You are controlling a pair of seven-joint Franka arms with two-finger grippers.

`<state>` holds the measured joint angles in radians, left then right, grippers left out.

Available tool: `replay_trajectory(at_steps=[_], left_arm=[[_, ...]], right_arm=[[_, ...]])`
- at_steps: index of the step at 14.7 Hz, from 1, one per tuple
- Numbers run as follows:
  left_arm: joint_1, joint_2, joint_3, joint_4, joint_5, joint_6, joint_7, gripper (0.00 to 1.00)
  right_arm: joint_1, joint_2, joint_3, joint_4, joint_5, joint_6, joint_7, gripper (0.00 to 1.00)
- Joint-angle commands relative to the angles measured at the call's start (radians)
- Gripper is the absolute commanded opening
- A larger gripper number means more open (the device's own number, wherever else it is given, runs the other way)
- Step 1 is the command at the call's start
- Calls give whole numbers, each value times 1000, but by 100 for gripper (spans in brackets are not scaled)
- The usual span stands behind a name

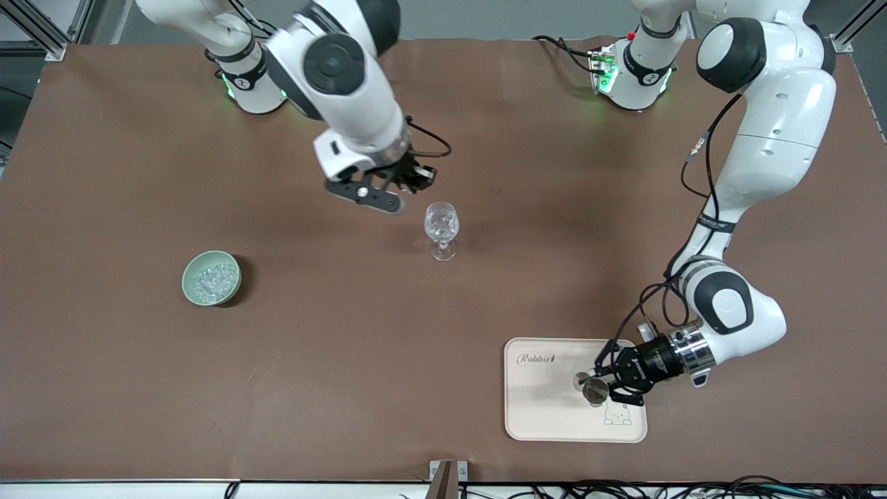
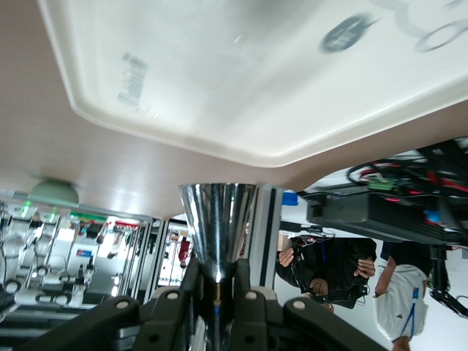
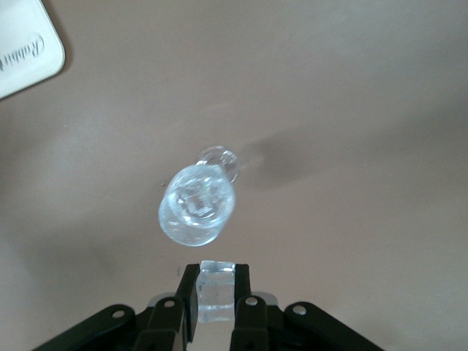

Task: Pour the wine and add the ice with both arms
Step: 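Set the jigger on the tray while the right gripper drops ice in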

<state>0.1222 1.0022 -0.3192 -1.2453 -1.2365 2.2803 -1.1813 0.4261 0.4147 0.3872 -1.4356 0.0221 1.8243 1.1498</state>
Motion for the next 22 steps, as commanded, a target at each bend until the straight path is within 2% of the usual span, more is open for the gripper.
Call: replay_trajectory(at_steps=[1,4,8,11,13,15,16,18,20,22], left_arm=[[28,44,-8,21,-34,2,101,1],[50,72,-8,18,-80,-7,158,1],[59,94,-8,15,-83,-24,173,1],[59,107,-8,15,-83,-25,175,1],[59,108,-6,10,-83,-25,207,4],[59,108,-6,-8,-81,-25,262,20],[59,108,-5,-8,-77,-25,276,34],[59,101,-4,-8,-71,-24,279,100],[68,79,-3,-9,-35,-44,273,100],[103,55,12,-9,97,-144,270,100]], right_arm=[[28,65,7,43,-37,18,41,1],[42,102,7,50,-76,38,41,1],[40,118,4,53,-80,70,41,2],[39,124,2,53,-120,73,42,2],[40,137,2,52,-125,72,42,2],[40,141,2,53,-131,75,47,2],[40,144,2,52,-131,82,48,2],[42,151,2,52,-131,89,48,2],[42,157,2,52,-131,89,48,3],[43,159,2,52,-133,89,48,5]])
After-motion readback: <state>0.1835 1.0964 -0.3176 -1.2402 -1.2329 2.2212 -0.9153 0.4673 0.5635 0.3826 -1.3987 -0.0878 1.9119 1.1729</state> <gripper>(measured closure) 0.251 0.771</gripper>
